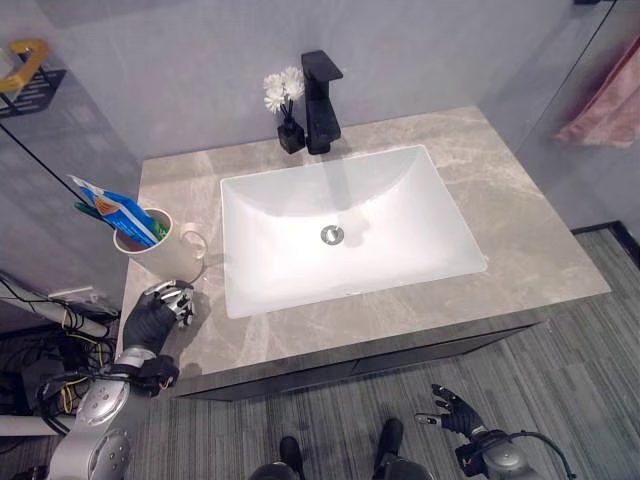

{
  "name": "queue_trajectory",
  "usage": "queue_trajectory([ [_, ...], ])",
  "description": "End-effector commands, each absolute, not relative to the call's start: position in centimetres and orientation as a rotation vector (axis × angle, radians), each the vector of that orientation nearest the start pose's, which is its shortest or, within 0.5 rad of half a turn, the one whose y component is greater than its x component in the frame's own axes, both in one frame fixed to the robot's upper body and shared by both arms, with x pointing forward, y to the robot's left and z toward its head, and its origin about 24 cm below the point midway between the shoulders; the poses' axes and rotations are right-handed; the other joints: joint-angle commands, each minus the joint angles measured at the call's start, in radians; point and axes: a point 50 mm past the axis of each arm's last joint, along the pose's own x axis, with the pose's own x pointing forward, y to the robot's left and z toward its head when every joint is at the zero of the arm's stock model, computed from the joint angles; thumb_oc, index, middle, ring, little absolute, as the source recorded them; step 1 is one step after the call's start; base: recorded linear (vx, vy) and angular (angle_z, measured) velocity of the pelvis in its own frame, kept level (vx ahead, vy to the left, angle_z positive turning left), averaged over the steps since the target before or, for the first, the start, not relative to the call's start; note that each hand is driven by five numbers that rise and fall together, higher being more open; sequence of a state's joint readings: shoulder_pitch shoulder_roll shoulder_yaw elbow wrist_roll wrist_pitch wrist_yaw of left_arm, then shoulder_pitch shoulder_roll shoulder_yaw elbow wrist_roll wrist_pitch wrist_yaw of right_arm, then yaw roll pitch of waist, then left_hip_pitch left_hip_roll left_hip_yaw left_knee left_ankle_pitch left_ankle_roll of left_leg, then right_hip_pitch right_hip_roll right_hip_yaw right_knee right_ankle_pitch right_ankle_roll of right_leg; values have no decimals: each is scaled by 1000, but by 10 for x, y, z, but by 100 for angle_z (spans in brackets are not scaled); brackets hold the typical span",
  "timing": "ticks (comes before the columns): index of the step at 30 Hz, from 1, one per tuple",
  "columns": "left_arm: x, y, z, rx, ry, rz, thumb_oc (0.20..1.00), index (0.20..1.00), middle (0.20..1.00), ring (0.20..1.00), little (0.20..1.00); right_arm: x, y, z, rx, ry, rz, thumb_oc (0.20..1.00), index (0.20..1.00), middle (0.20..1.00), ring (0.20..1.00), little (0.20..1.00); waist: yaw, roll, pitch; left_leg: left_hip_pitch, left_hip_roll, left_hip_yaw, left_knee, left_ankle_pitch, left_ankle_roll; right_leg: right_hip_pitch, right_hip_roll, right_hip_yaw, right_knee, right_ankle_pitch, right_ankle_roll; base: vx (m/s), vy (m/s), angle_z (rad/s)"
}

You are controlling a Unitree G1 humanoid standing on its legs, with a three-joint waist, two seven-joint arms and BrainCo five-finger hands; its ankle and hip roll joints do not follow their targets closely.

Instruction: Put brush and paste in cup on sink, flatten towel.

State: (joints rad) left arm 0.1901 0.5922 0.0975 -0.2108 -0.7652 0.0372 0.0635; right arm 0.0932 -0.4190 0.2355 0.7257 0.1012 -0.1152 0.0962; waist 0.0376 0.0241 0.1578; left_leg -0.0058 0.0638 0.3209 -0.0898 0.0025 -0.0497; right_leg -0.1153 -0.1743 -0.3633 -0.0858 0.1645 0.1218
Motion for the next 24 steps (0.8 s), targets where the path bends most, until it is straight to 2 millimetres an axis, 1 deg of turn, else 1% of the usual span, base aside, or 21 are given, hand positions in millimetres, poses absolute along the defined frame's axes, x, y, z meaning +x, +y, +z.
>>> queue_trajectory([
  [1, 223, 274, 106, -50, -71, 89, 200, 200, 200, 200, 200, 186, -240, -86, -414, 630, 218, 1000, 1000, 1000, 1000, 1000, -13, -13, 56, -39, -2, -33, 67, -15, 29, 58, -17, 42, 19, -63, 22, 0, 0, 0],
  [3, 225, 276, 107, -45, -75, 95, 200, 200, 200, 200, 200, 187, -240, -86, -419, 628, 218, 1000, 1000, 1000, 1000, 1000, -13, -14, 57, -43, -2, -33, 69, -15, 29, 55, -17, 44, 19, -62, 23, 0, 0, 0],
  [9, 236, 290, 118, 8, -104, 151, 200, 200, 200, 200, 200, 188, -239, -86, -433, 632, 230, 1000, 1000, 1000, 1000, 1000, -21, -24, 70, -63, -4, -27, 82, -22, 30, 38, -20, 58, 18, -52, 26, 6, 5, -2],
  [14, 247, 298, 132, 48, -147, 182, 200, 200, 200, 200, 200, 190, -237, -86, -444, 631, 244, 1000, 1000, 1000, 1000, 1000, -27, -31, 79, -74, -3, -27, 85, -22, 31, 25, -18, 63, 23, -48, 28, 0, 0, 0],
  [18, 251, 296, 138, 59, -162, 167, 200, 200, 200, 200, 200, 191, -235, -87, -447, 635, 254, 1000, 1000, 1000, 1000, 1000, -27, -35, 84, -76, -2, -29, 88, -22, 31, 24, -17, 63, 24, -50, 27, 7, -10, -4],
  [24, 242, 290, 132, 67, -135, 113, 200, 200, 200, 200, 200, 190, -234, -90, -448, 647, 248, 1000, 1000, 1000, 1000, 1000, -18, -33, 78, -60, 1, -30, 81, -24, 30, 40, -16, 62, 19, -56, 25, 3, -2, -1],
])
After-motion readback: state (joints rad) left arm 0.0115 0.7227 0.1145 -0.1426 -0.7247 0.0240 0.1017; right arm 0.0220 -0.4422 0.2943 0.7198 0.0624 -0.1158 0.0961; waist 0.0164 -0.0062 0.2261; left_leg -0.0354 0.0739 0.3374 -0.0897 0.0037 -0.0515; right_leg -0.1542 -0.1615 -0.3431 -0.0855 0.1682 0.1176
